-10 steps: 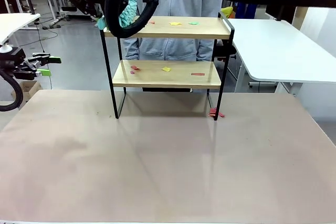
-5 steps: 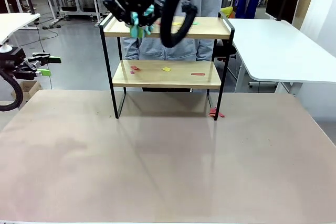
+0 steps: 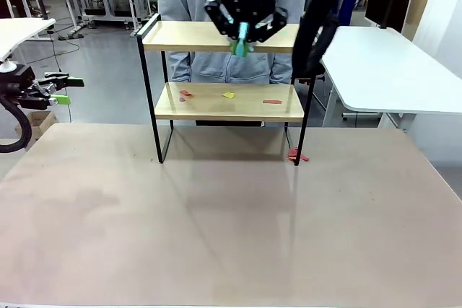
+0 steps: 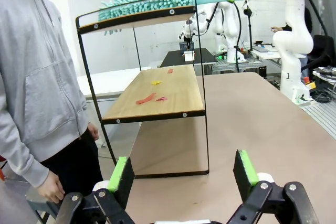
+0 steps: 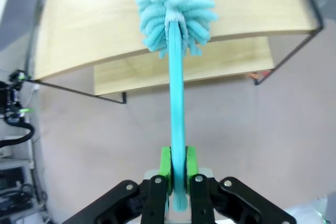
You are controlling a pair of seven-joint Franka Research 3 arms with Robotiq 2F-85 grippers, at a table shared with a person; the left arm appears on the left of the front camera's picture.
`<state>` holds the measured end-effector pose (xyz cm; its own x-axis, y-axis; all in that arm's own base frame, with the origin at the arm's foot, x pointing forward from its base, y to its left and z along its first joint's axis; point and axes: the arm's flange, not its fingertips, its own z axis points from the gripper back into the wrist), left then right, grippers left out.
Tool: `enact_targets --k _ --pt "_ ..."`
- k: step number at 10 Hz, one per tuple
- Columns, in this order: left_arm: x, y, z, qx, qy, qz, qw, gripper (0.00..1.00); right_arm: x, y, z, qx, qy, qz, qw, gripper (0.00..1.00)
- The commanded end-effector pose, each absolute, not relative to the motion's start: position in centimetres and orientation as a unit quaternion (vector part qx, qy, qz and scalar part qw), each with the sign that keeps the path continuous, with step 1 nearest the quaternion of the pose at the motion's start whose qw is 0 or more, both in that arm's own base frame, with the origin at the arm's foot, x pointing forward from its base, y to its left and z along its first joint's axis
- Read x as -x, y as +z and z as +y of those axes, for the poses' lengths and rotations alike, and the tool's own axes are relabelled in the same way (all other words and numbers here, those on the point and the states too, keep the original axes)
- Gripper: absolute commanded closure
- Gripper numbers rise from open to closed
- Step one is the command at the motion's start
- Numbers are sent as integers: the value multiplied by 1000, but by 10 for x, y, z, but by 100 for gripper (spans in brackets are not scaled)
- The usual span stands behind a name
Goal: Clean the shelf.
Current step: Clean the specific section of the Shelf indicated by the human with the Duster.
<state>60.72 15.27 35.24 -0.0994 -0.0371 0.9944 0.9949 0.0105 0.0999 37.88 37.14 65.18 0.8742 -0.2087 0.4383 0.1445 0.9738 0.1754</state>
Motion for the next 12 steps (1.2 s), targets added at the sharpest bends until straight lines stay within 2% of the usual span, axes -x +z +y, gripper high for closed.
enact_targets --k 1,5,9,10,12 --pt "-606 356 152 461 -531 -520 484 0 -376 644 334 -82 -104 -219 967 86" --pt "-606 356 152 461 -531 -520 484 0 -373 639 279 -36 -130 -199 971 86" --pt "-606 356 152 461 -531 -520 484 0 -345 664 266 -31 -100 -280 954 86" --pt "-606 356 152 461 -531 -520 484 0 -363 655 272 -25 -130 -232 964 86" --pt "-606 356 152 461 -531 -520 484 0 -363 655 272 -25 -130 -232 964 86"
